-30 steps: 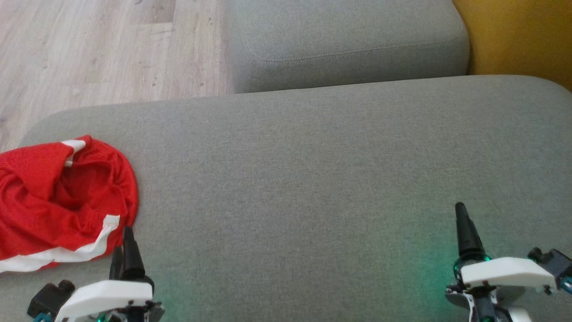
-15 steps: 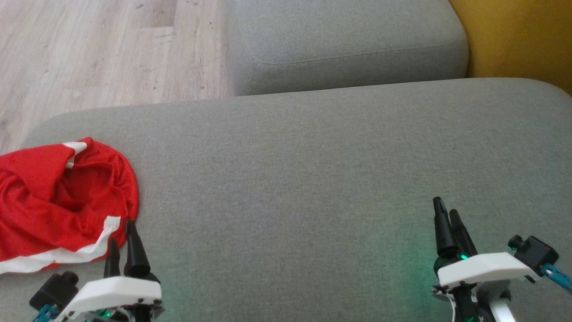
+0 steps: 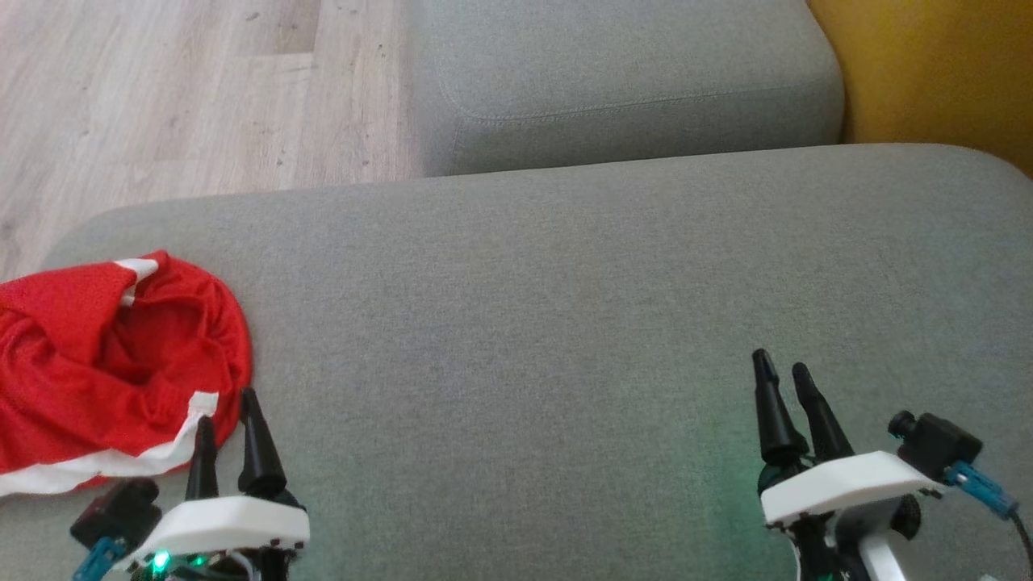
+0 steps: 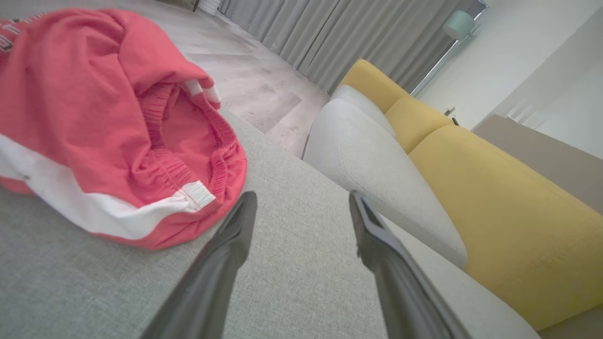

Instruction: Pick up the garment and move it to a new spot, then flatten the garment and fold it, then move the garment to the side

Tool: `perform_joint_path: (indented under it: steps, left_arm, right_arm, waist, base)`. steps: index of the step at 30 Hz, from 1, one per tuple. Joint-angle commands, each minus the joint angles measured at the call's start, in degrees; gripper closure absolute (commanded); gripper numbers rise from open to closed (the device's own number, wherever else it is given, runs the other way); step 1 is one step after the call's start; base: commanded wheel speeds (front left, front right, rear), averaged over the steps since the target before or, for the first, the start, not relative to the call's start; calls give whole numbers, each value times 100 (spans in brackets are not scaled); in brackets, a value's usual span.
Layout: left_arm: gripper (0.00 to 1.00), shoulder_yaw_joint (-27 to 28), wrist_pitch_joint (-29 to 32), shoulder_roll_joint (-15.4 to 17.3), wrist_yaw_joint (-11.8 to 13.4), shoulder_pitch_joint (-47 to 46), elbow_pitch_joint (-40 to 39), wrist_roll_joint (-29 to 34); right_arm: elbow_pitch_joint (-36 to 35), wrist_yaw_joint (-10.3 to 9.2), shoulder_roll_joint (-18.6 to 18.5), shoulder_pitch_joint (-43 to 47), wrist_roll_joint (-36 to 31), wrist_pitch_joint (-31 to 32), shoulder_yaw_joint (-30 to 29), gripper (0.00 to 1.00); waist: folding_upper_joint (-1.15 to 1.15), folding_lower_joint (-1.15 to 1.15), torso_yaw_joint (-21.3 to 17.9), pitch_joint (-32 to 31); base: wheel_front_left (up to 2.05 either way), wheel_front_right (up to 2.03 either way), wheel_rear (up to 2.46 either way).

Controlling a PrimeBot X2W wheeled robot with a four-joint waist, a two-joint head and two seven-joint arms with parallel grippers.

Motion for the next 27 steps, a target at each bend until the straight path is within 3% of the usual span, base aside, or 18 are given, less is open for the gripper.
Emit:
perform_joint_path:
  steps: [1, 27]
  left_arm:
    - [0, 52, -96, 41, 53, -197, -238, 242]
    - [0, -148, -533, 50, 325, -209, -275, 2233]
  right_arm:
    - [-236, -3, -40, -363, -236, -95, 159, 0]
    - [-56, -3, -51, -386, -2110, -535, 403, 0]
  waist:
    - [0, 0, 0, -17]
    - [0, 0, 14, -191]
  base:
    - [0, 0, 0]
    - [0, 0, 0]
